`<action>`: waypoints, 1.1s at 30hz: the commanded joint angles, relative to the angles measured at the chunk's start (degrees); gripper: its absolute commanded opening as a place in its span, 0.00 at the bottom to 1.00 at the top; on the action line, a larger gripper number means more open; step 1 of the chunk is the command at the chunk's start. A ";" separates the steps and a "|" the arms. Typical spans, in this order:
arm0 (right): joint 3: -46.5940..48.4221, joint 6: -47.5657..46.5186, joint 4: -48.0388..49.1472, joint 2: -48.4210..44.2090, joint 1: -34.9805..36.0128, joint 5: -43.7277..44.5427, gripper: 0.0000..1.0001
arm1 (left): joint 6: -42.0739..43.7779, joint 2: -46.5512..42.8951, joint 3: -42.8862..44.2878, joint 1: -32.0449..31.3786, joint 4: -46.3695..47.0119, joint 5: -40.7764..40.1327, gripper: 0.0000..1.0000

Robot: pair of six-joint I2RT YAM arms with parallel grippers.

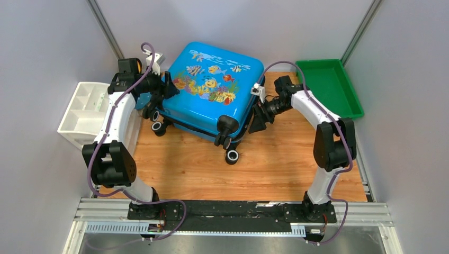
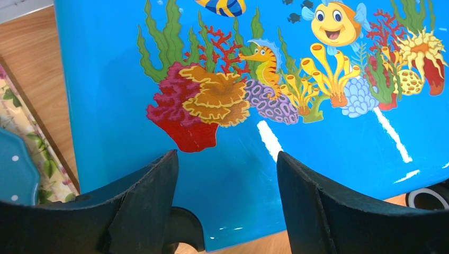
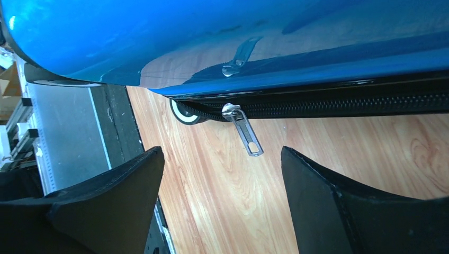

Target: Open, take out, and arrange the luggage

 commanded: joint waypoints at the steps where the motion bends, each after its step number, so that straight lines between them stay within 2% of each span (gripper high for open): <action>1: 0.97 -1.23 0.04 1.71 0.20 -4.27 0.84 | 0.44 1.59 0.13 -0.17 -5.40 -1.66 0.77; 5: 0.09 1.83 4.24 2.76 0.20 -5.94 0.80 | -0.09 2.47 0.92 -0.17 -5.66 -1.84 0.77; 12: -1.31 4.13 6.99 3.73 0.20 -8.67 0.57 | 0.70 3.61 2.07 -0.16 -6.89 -1.93 0.77; 26: -3.51 4.40 8.30 3.91 0.81 -7.09 0.46 | 0.70 5.11 3.30 -0.25 -6.80 -1.66 0.75; 29: -3.86 4.14 8.22 3.64 0.81 -6.30 0.35 | 0.87 5.11 3.21 -0.17 -6.80 -1.66 0.75; 31: -4.13 3.87 8.04 2.77 0.64 -5.51 0.31 | 0.96 5.11 3.21 -0.16 -6.80 -1.66 0.75; 33: -4.74 3.17 7.95 2.06 0.72 -4.37 0.20 | 1.05 5.02 3.12 -0.16 -6.80 -1.49 0.75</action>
